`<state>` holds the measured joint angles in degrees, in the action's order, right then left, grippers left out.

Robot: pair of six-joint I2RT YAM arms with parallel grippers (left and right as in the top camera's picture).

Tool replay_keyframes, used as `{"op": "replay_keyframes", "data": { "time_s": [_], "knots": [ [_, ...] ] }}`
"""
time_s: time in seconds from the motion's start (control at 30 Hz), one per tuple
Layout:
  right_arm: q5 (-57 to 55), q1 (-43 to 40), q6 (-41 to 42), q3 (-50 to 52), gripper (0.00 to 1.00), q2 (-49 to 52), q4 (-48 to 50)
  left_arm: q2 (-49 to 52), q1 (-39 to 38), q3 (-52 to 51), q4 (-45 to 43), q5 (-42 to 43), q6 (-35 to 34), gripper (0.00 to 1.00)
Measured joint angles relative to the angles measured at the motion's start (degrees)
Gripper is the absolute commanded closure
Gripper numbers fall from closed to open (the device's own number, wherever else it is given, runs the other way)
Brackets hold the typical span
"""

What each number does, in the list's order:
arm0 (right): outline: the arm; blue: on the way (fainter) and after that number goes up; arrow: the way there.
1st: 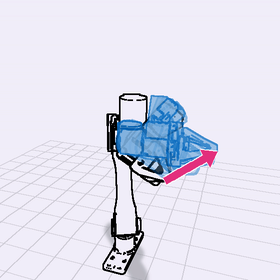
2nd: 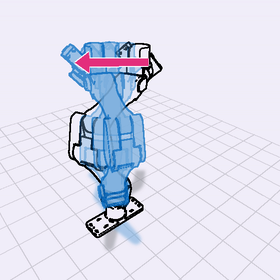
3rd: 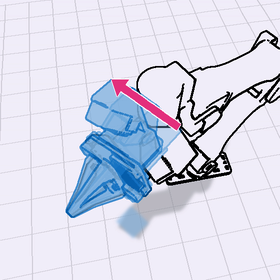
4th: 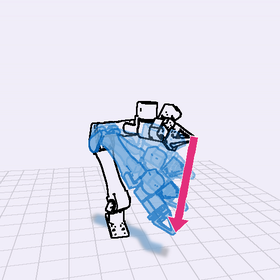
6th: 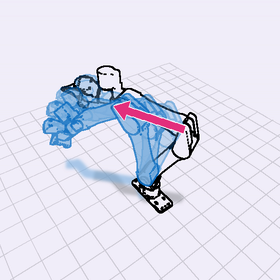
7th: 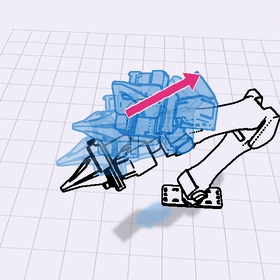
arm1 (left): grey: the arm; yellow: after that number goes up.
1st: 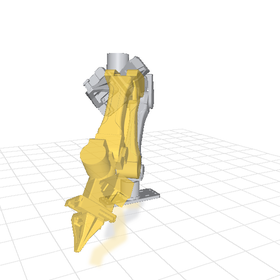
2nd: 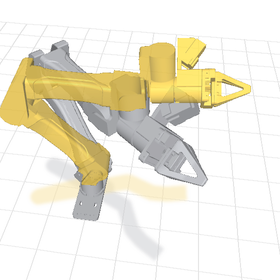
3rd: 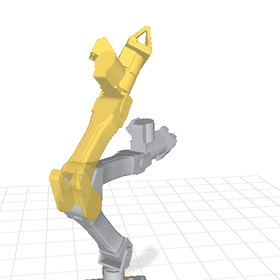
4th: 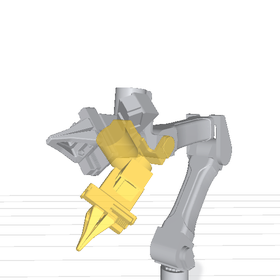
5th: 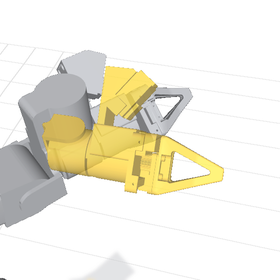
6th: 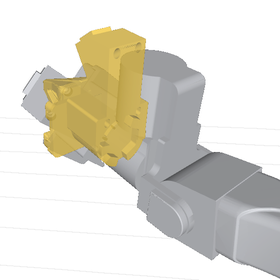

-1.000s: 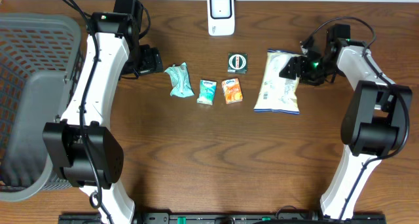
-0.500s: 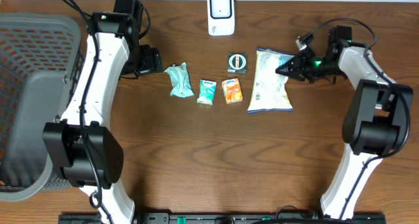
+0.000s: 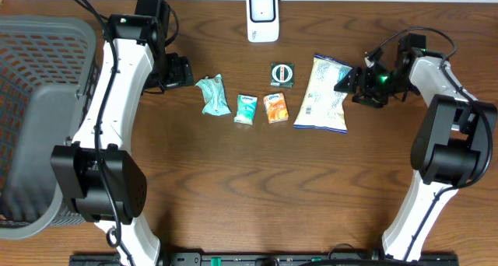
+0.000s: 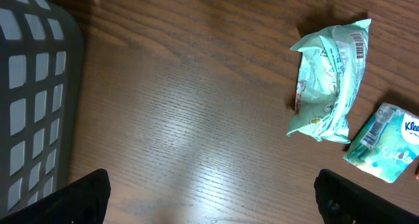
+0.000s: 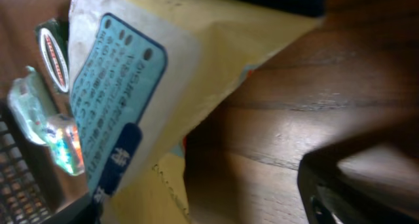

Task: Scan the item barcode
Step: 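Lift the snack bag and carry it up toward the scanner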

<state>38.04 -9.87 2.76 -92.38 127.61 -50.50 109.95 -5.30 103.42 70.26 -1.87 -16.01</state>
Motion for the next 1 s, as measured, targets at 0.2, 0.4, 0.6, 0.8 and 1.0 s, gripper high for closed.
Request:
{"op": "replay_keyframes", "data": {
  "time_s": [0.2,0.4,0.6,0.8,1.0],
  "knots": [
    [-1.68,1.77,0.24,0.0,0.16,-0.5,1.18,0.0,0.0,0.0,0.0,-0.02,0.0,0.02],
    [-1.42,5.22,0.7,0.37,0.16,-0.57,4.94,0.0,0.0,0.0,0.0,-0.02,0.0,0.02],
    [-0.83,7.58,3.08,1.86,0.23,-0.74,10.19,0.0,0.0,0.0,0.0,-0.02,0.0,0.02],
    [0.24,8.44,7.1,6.05,0.44,-1.4,18.6,0.0,0.0,0.0,0.0,0.0,0.0,0.02],
    [3.08,9.92,8.55,7.52,0.66,-1.53,18.51,0.0,0.0,0.0,0.0,-0.02,0.0,0.02]
  ]
}}
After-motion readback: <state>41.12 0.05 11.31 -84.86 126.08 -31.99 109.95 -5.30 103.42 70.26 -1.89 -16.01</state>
